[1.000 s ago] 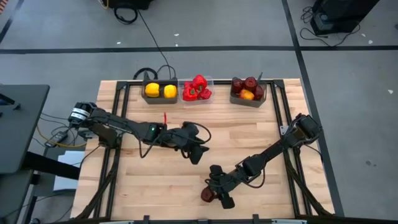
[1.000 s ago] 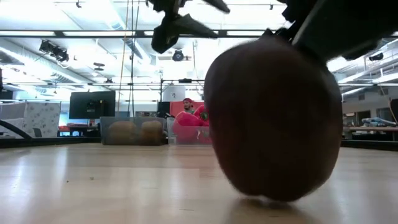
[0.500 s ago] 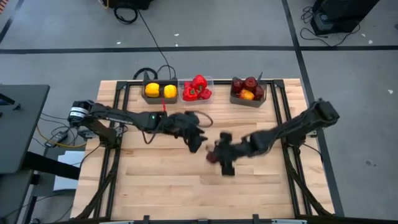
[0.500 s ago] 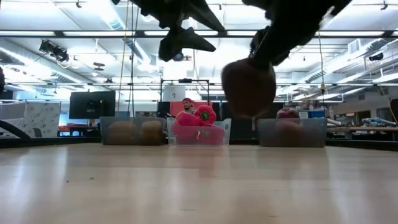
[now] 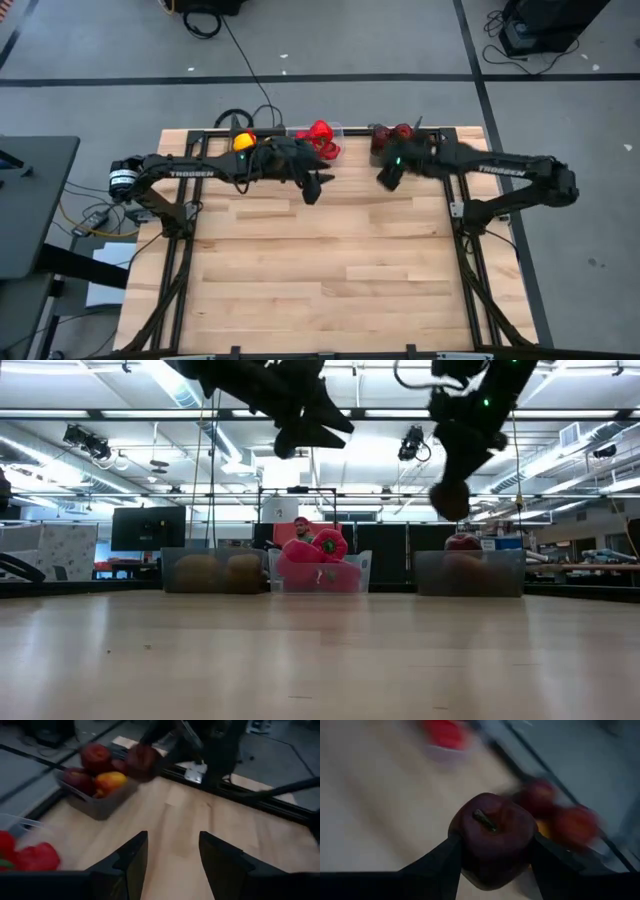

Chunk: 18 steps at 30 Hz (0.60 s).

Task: Sort produce into baskets
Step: Put the red apple into the right black bin

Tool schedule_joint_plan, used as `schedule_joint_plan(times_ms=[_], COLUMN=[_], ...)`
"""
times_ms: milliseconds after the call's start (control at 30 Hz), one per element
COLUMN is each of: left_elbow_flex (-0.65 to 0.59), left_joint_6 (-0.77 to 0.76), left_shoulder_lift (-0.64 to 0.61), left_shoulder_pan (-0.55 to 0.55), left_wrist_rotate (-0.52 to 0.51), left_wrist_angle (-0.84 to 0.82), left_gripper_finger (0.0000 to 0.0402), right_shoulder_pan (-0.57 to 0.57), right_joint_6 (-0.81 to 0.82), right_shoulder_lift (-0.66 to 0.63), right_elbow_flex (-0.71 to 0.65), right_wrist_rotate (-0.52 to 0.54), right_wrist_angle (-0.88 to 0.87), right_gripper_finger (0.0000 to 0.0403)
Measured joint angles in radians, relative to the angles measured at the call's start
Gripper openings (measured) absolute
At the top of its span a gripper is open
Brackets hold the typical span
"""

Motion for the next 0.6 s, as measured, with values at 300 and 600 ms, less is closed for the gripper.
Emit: schedule_joint_plan(times_ms=[300,600], left_elbow_flex=[0.0,0.0], left_joint_6=[0.044,0.08], left_shoulder_lift=[0.0,-0.006], left_shoulder_pan=[0.086,0.164], left_wrist_rotate=[-0.095,-0.08], left_wrist_angle=[0.108,0.115], left_gripper_finger=[0.0182,0.0182], right_shoulder_pan=[-0.311,-0.446], right_joint_6=[0.054,0.088], right_shoulder_lift=[0.006,0.032], right_elbow_flex=[0.0,0.0], right_wrist_rotate=[-0.006,-0.008], right_wrist_angle=[-0.183,-0.076], right_gripper_finger=[0.022,0.0256])
